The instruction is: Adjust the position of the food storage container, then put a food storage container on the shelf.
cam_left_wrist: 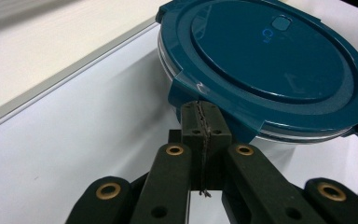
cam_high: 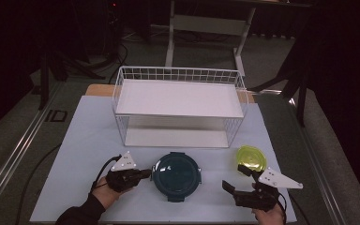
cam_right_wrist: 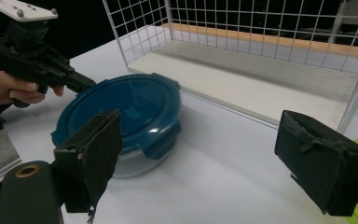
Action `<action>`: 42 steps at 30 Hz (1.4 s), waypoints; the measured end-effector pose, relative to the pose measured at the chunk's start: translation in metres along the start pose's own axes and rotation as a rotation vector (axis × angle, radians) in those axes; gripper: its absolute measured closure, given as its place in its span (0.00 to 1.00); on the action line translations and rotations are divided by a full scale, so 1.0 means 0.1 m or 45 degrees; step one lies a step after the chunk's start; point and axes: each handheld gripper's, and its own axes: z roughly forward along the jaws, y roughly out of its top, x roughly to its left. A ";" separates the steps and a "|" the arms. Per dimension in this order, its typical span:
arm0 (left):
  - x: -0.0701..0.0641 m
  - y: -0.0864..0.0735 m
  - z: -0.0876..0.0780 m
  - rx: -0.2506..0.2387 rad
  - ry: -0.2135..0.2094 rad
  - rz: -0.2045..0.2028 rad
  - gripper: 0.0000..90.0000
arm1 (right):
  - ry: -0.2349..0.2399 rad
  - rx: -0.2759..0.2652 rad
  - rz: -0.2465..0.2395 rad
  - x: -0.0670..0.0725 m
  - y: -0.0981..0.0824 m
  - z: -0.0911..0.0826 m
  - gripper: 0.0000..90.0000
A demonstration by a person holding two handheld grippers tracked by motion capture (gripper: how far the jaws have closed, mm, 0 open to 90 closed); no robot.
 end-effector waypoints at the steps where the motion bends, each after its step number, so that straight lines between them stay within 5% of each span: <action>1: -0.01 0.01 0.02 0.001 0.000 0.003 1.00 | 0.000 0.003 -0.001 0.00 0.00 0.00 0.16; 11: -0.02 0.05 0.07 0.004 -0.030 0.004 1.00 | 0.021 0.010 -0.002 0.01 0.01 0.02 0.16; 19: 0.02 0.10 -0.11 -0.057 -0.045 -0.027 0.99 | 0.020 -0.021 -0.051 0.07 0.05 0.00 0.16; 20: 0.00 0.10 -0.14 -0.070 -0.041 -0.026 0.88 | 0.008 -0.032 -0.062 0.09 0.06 0.00 0.16; 23: -0.03 0.12 -0.20 -0.096 -0.066 -0.026 0.77 | 0.001 -0.033 -0.068 0.10 0.08 0.00 0.17; 24: -0.04 0.14 -0.22 -0.117 -0.103 -0.049 0.59 | 0.011 -0.021 -0.060 0.11 0.11 0.01 0.17; 26: -0.04 0.14 -0.22 -0.117 -0.103 -0.049 0.53 | 0.010 -0.022 -0.061 0.11 0.11 0.02 0.17; 27: -0.05 0.17 -0.25 -0.161 -0.172 -0.097 0.35 | 0.017 -0.017 -0.066 0.12 0.12 0.05 0.17; 31: -0.07 0.20 -0.26 -0.176 -0.165 -0.091 0.10 | 0.053 -0.033 -0.037 0.13 0.13 0.10 0.19; 33: -0.08 0.22 -0.26 -0.205 -0.141 -0.101 0.02 | 0.091 -0.008 -0.030 0.12 0.15 0.14 0.19; 36: -0.10 0.26 -0.28 -0.232 -0.178 -0.126 0.01 | 0.109 0.017 -0.039 0.13 0.19 0.19 0.19; 40: -0.12 0.32 -0.25 -0.177 -0.193 -0.112 0.01 | 0.091 0.095 -0.023 0.14 0.23 0.27 0.15; 42: -0.09 0.35 -0.22 -0.169 -0.216 -0.170 0.03 | 0.124 0.143 0.036 0.11 0.24 0.33 0.14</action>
